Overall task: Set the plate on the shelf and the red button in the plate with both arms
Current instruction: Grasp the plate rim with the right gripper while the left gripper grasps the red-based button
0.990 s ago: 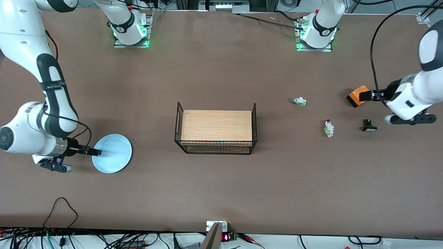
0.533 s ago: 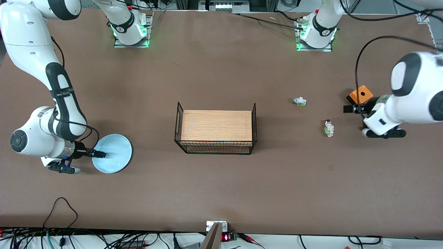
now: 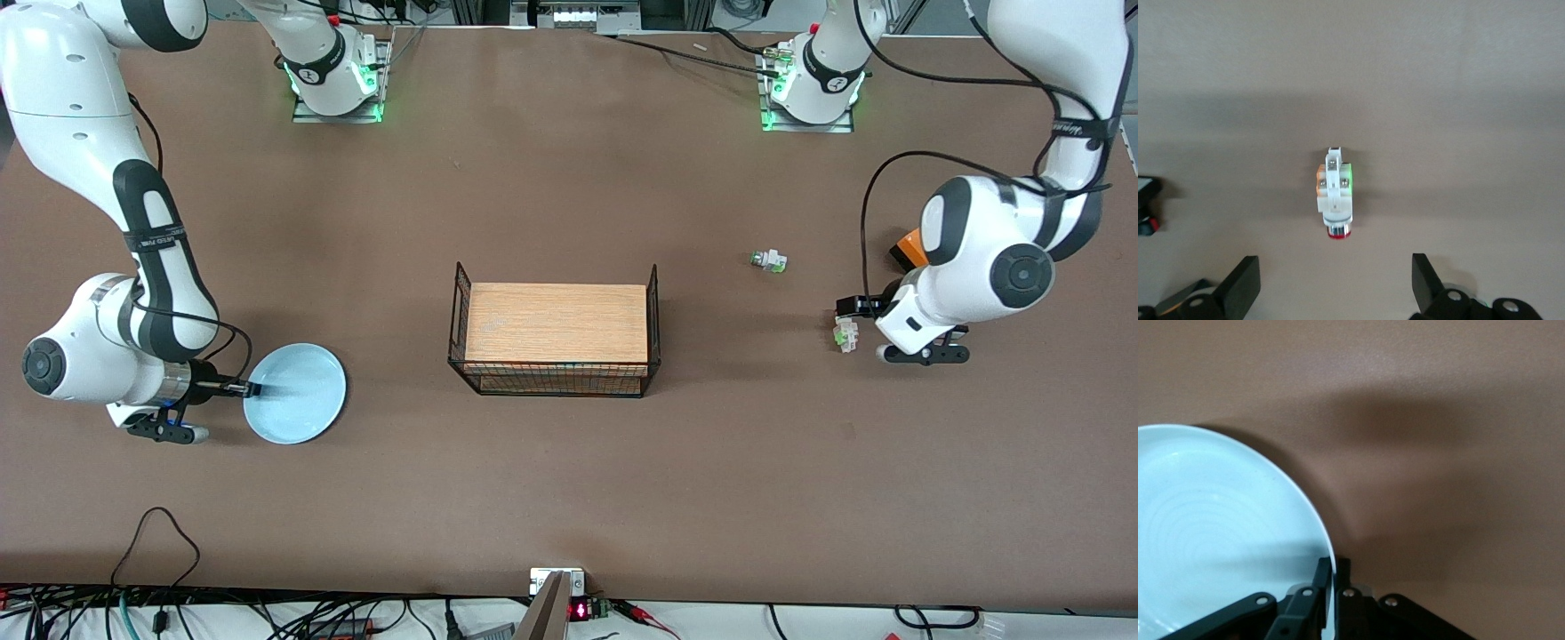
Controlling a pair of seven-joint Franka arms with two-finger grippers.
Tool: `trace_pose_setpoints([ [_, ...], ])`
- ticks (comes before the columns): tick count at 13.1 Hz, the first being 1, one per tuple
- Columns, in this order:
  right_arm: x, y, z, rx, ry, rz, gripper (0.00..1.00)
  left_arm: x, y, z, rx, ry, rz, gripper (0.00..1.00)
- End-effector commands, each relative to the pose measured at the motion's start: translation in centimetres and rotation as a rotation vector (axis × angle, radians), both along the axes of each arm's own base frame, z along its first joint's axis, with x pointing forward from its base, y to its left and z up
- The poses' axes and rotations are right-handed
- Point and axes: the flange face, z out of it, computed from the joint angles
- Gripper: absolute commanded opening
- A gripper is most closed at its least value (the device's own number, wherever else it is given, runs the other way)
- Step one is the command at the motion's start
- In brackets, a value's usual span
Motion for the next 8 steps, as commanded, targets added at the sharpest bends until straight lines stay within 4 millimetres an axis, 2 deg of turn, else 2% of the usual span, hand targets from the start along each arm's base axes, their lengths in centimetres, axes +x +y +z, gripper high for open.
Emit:
trace_pose_setpoints([
  [1, -0.2, -0.1, 0.4, 0.024, 0.023, 0.006, 0.0, 0.2, 0.4, -3.4, -0.019, -0.001, -0.007, 1.0],
  [3, -0.8, 0.2, 1.9, 0.042, 0.077, 0.017, 0.0, 0.2, 0.7, -5.9, -0.027, -0.003, -0.01, 1.0],
  [4, -1.0, 0.4, 3.6, 0.051, 0.1, 0.025, 0.0, 0.2, 0.6, -6.7, -0.029, -0.007, -0.011, 1.0],
  [8, -2.4, 0.9, 12.3, 0.077, 0.143, 0.055, 0.0, 0.4, 0.6, -8.8, -0.039, -0.03, -0.033, 1.0],
])
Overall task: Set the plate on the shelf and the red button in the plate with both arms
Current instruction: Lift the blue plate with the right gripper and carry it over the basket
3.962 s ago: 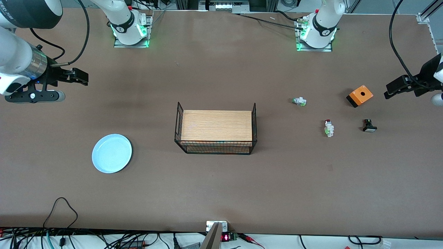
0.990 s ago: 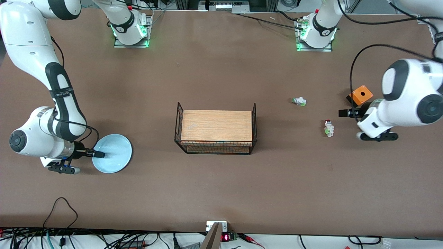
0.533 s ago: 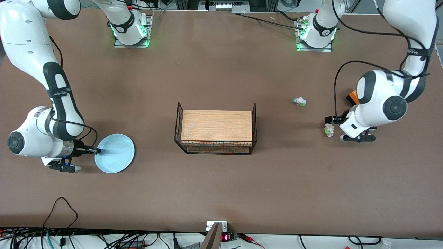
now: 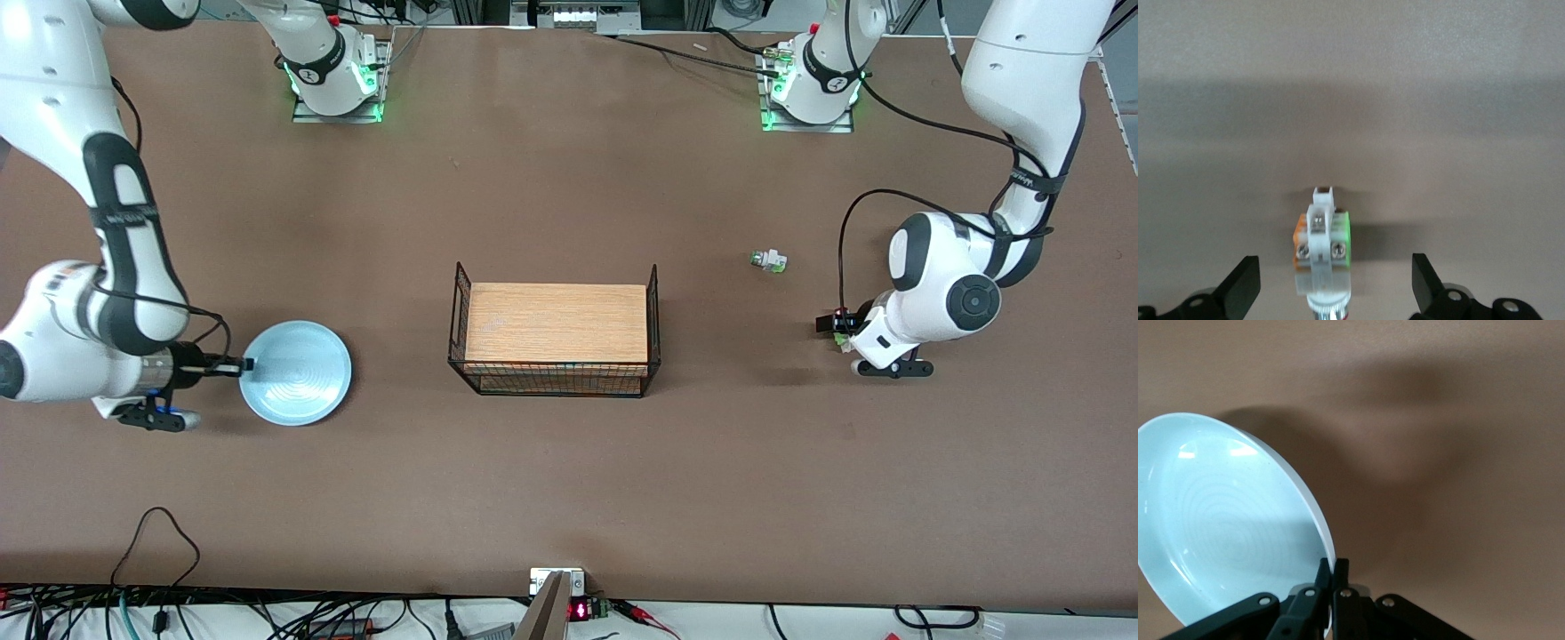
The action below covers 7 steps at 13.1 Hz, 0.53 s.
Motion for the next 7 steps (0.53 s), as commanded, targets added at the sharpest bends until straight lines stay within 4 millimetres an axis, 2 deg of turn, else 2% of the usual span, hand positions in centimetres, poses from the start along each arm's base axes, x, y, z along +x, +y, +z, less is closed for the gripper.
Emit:
trace_pose_setpoints([
  [1, -1.6, 0.6, 7.0, 0.03, 0.013, 0.024, 0.0, 0.4, 0.2, -0.7, -0.018, -0.021, -0.03, 0.95],
  [2, -2.1, 1.0, 9.1, 0.034, 0.017, 0.034, 0.0, 0.3, 0.3, -0.5, -0.018, -0.02, -0.032, 0.62],
  [3, -2.6, 1.7, 11.4, 0.037, 0.018, 0.046, 0.0, 0.4, 0.2, -0.2, -0.018, -0.02, -0.037, 0.37],
  [4, -3.4, 2.5, 13.8, 0.037, 0.024, 0.052, 0.0, 0.4, 0.1, 0.0, -0.017, -0.02, -0.037, 0.15],
  [5, -4.0, 3.8, 15.7, 0.034, 0.034, 0.055, 0.0, 0.4, 0.1, 0.1, -0.017, -0.012, -0.037, 0.04],
  [7, -5.5, 6.7, 19.4, 0.02, 0.063, 0.027, 0.0, 0.5, 0.2, 0.0, -0.018, -0.01, -0.039, 0.0],
])
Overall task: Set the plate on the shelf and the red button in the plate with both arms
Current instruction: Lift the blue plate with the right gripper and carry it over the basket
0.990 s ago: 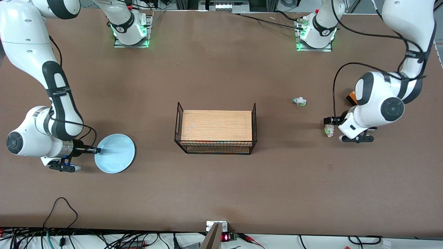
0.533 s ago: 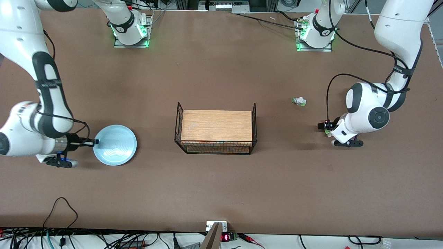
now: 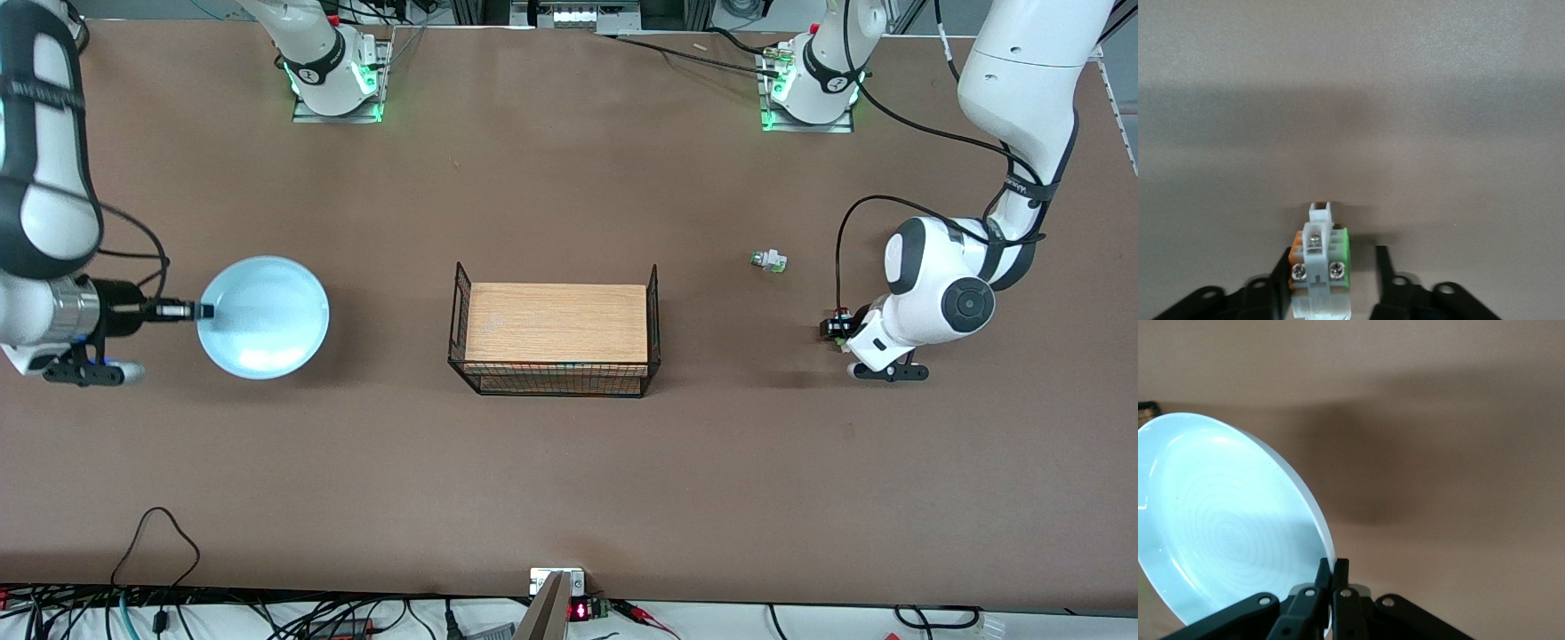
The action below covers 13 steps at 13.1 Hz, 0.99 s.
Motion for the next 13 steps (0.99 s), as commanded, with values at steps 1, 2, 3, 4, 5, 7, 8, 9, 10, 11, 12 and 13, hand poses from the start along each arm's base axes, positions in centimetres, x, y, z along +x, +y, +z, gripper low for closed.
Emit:
trace_pose_setpoints([
  [1, -2.3, 5.1, 4.8, 0.012, 0.039, -0.08, 0.0, 0.3, 0.1, 0.6, -0.011, 0.002, -0.023, 0.0],
  [2, -2.6, 6.8, 5.6, 0.037, 0.062, -0.156, 0.0, 0.2, 0.0, 0.7, -0.011, 0.005, -0.023, 0.0],
  [3, -2.8, 8.9, 6.0, 0.052, 0.085, -0.209, 0.0, 0.3, 0.0, 1.2, -0.01, 0.016, -0.025, 0.0],
  [4, -2.9, 11.2, 7.3, 0.061, 0.077, -0.224, 0.0, 0.5, 0.0, 2.7, -0.007, 0.018, -0.026, 0.0],
  [5, -2.9, 14.0, 9.5, 0.06, 0.046, -0.212, 0.0, 0.9, 0.1, 4.7, -0.003, 0.001, -0.025, 0.0],
  [7, -3.9, 20.0, 10.9, 0.023, 0.061, -0.254, 0.0, 1.7, -1.1, 9.4, -0.003, 0.014, -0.043, 0.0],
  [8, -4.7, 23.2, 11.2, 0.002, 0.068, -0.271, 0.0, 2.2, -1.1, 12.2, 0.001, 0.029, -0.036, 0.0],
  [9, -5.5, 25.8, 11.2, -0.017, 0.073, -0.274, 0.0, 3.0, -1.5, 15.5, 0.004, 0.035, -0.042, 0.0],
  [10, -6.0, 27.6, 11.3, -0.016, 0.061, -0.275, 0.0, 3.8, -1.3, 18.2, 0.004, 0.048, -0.041, 0.0],
  [11, -5.9, 29.0, 11.1, -0.002, 0.036, -0.271, 0.0, 4.5, -1.4, 20.8, 0.005, 0.061, -0.041, 0.0],
  [12, -5.6, 29.8, 10.7, 0.006, 0.021, -0.271, 0.0, 5.0, -1.4, 23.1, 0.006, 0.062, -0.041, 0.0],
  [13, -5.2, 30.5, 9.9, 0.015, 0.004, -0.275, 0.0, 5.3, -1.3, 25.6, 0.008, 0.062, -0.042, 0.0],
])
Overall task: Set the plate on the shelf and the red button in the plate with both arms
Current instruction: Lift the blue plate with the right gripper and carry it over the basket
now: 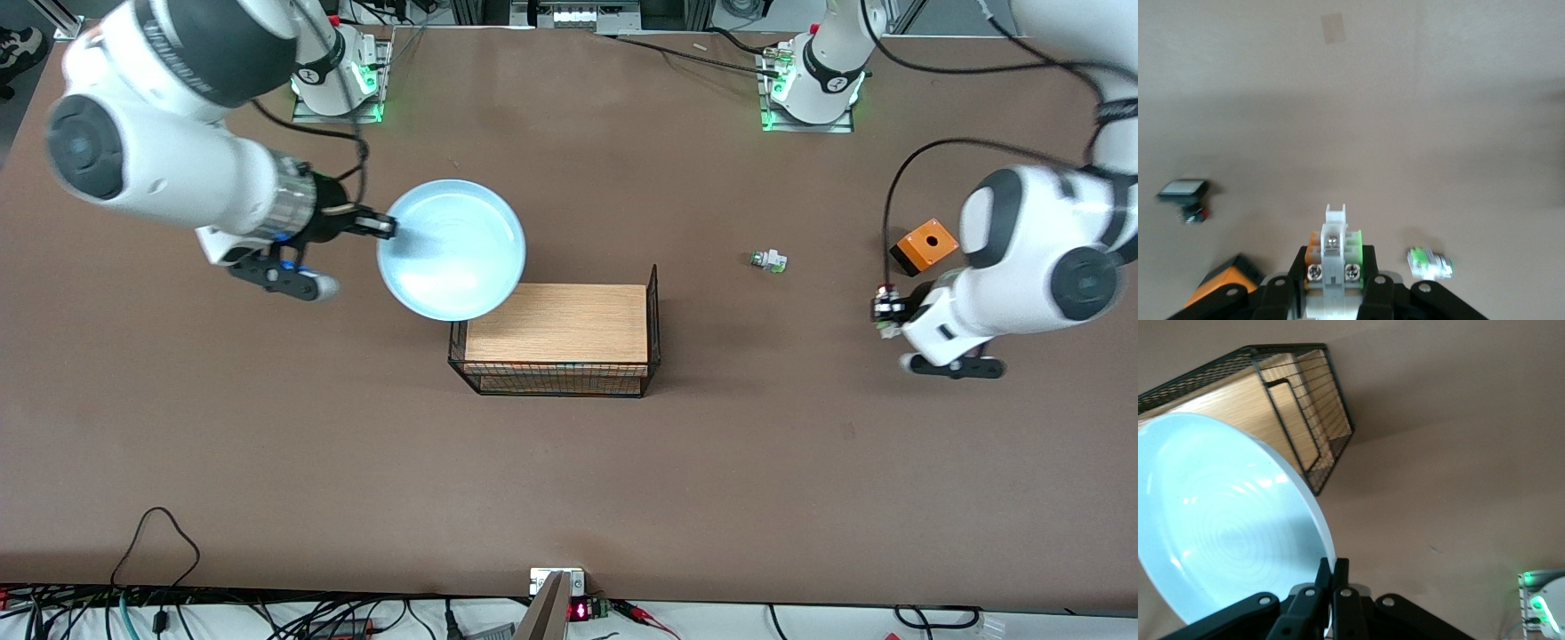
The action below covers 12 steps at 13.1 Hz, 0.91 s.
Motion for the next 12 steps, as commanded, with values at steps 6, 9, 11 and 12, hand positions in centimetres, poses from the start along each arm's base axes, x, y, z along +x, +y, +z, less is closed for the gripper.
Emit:
trace_pose_setpoints([
  [6, 2.9, 6.6, -8.3, 0.009, -0.111, -0.003, 0.0, 0.8, 1.2, 13.7, 0.007, -0.108, 0.005, 0.0],
  [9, 2.8, 8.7, -10.4, 0.012, -0.126, 0.008, 0.0, 0.5, 1.9, 14.7, 0.011, -0.125, 0.012, 0.0],
  [11, 2.1, 9.8, -11.0, 0.001, -0.127, 0.027, 0.0, 0.6, 2.5, 14.3, 0.003, -0.12, 0.022, 0.0],
  [12, 1.8, 9.9, -10.6, -0.024, -0.137, 0.035, 0.0, 0.6, 2.4, 14.2, 0.0, -0.117, 0.02, 0.0],
])
